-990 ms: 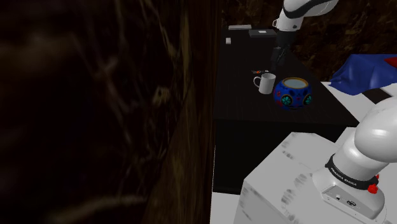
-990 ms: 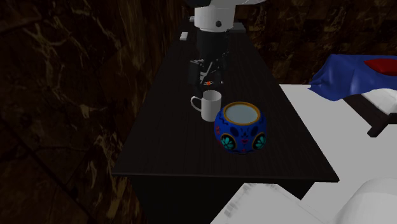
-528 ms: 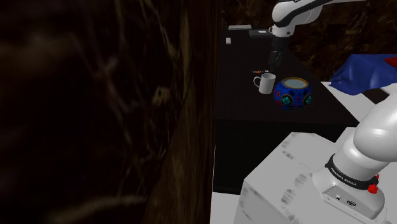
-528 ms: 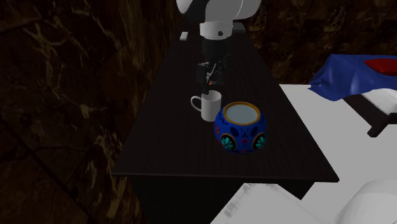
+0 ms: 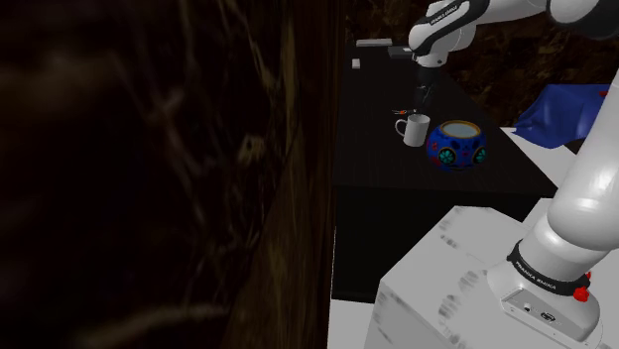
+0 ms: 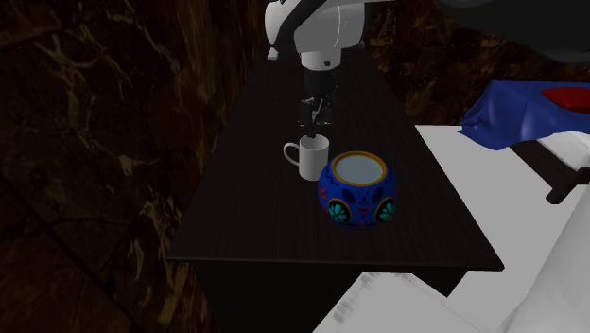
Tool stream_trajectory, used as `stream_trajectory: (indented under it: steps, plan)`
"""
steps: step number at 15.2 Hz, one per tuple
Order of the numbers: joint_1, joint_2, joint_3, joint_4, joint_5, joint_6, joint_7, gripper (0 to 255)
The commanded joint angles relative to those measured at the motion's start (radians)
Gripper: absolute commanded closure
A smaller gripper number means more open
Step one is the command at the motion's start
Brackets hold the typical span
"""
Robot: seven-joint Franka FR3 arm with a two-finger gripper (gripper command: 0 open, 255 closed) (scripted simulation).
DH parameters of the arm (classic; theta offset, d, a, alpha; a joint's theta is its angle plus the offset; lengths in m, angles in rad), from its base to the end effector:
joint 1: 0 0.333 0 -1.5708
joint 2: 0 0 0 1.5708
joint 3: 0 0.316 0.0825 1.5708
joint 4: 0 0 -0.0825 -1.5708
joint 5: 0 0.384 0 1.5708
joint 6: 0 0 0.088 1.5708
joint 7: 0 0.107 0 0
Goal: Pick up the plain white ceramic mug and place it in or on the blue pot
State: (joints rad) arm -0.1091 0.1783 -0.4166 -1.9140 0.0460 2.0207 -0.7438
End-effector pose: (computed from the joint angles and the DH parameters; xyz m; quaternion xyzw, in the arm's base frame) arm 0.5163 -0.2864 0.4051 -0.9945 -0.1002 0.0317 0.0040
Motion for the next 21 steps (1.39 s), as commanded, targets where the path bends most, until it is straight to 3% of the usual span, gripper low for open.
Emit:
stream_trajectory:
  steps: [1,8,15,16,21]
  plan:
    - [-0.01,0.036,-0.001,0.021,0.011,0.01,-0.02,0]
    - [-0.015,0.069,0.003,-0.029,0.028,0.091,-0.031,0]
    - [-0.015,0.069,0.003,-0.029,0.028,0.091,-0.031,0]
    - [-0.015,0.069,0.003,-0.029,0.028,0.091,-0.031,255]
    - [-0.015,0.069,0.003,-0.029,0.028,0.091,-0.031,255]
